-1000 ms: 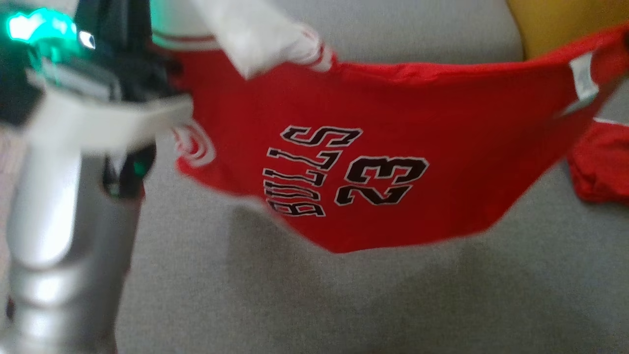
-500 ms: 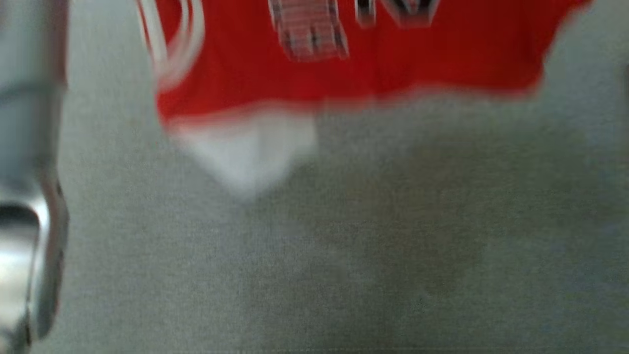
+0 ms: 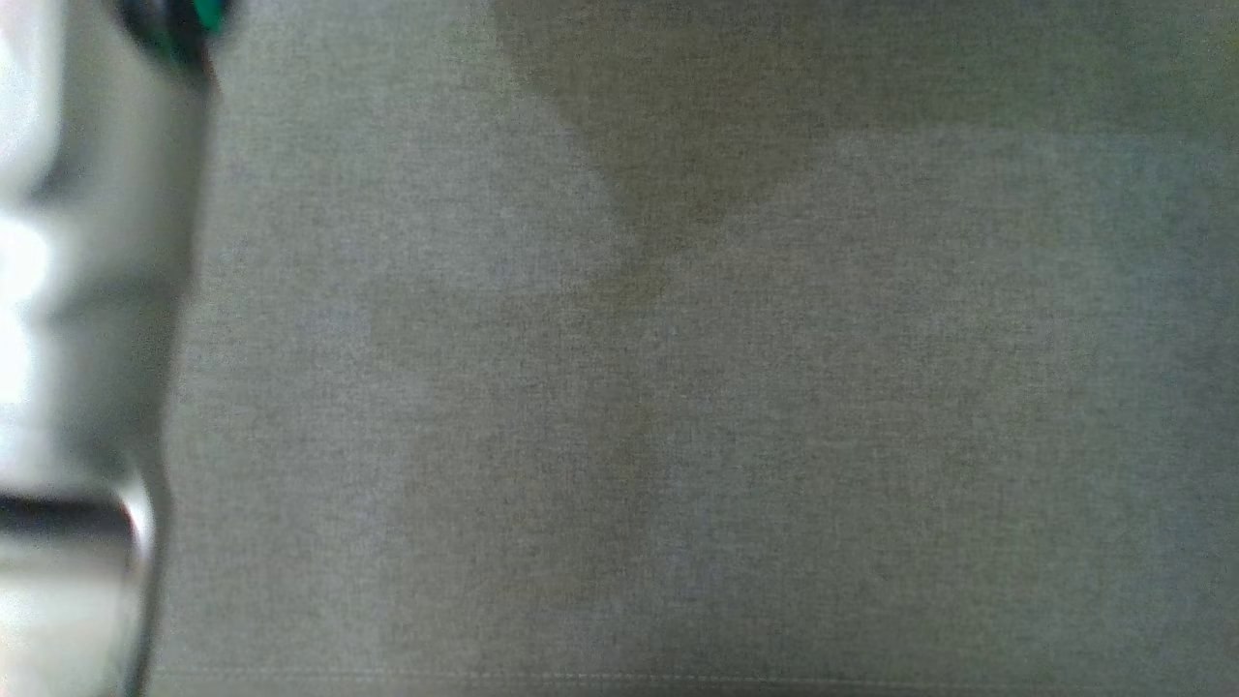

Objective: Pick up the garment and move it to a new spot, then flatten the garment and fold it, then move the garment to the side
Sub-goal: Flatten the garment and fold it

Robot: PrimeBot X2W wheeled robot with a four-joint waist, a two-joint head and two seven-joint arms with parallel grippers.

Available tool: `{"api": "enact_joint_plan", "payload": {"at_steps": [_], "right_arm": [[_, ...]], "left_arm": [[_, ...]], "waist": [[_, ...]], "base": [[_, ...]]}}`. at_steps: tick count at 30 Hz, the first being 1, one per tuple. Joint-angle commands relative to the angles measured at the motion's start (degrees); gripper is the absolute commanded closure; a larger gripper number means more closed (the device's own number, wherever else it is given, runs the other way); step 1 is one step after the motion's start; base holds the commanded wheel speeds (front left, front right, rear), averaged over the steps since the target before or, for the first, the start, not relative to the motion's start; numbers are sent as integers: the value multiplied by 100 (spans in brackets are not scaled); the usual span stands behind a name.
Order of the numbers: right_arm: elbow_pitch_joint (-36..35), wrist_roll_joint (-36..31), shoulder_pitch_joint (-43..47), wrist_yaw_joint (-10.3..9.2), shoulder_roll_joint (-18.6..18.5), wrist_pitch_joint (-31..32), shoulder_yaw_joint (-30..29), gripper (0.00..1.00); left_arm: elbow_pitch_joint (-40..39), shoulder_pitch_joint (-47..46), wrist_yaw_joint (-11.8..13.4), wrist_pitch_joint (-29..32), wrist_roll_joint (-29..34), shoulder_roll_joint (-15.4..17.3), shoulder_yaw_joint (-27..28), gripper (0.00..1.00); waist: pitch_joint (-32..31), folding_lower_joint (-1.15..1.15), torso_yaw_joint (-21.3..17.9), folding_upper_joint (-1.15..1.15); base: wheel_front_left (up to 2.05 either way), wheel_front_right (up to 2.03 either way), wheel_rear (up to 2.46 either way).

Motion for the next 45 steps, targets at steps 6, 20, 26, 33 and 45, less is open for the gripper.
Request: {"api": "enact_joint_plan", "payload": {"at_steps": [6,20,26,33,45], "right_arm": [[-67,522,1616,37,-385,-378,-21,100],[-957,294,5525,37,6,-442,-1358,100],[-1539,-194,6838,37,549,-443,-2094,100],[-1707,-587,6929,37,872,-369,-2416,100],[-914,-837,5369,37,1118,-156,-2251,100]], "left_arm": [[-1087,2242,27,-20,28,238,414,100],[-2083,6257,543,-18,-268,-224,439,100],[-2556,7437,861,42,-337,-258,355,100],[-2872,7213,978,308,-311,-216,327,100],[-1451,4835,756,544,-555,-593,395,100]], "waist": [[-598,-2,68,1],[-1642,-2,102,1],[-1941,-2,-29,1],[-1776,-2,-136,1],[-972,-2,-159,1]], "base": [[0,0,0],[0,0,0],[0,0,0],[0,0,0],[0,0,0]]}}
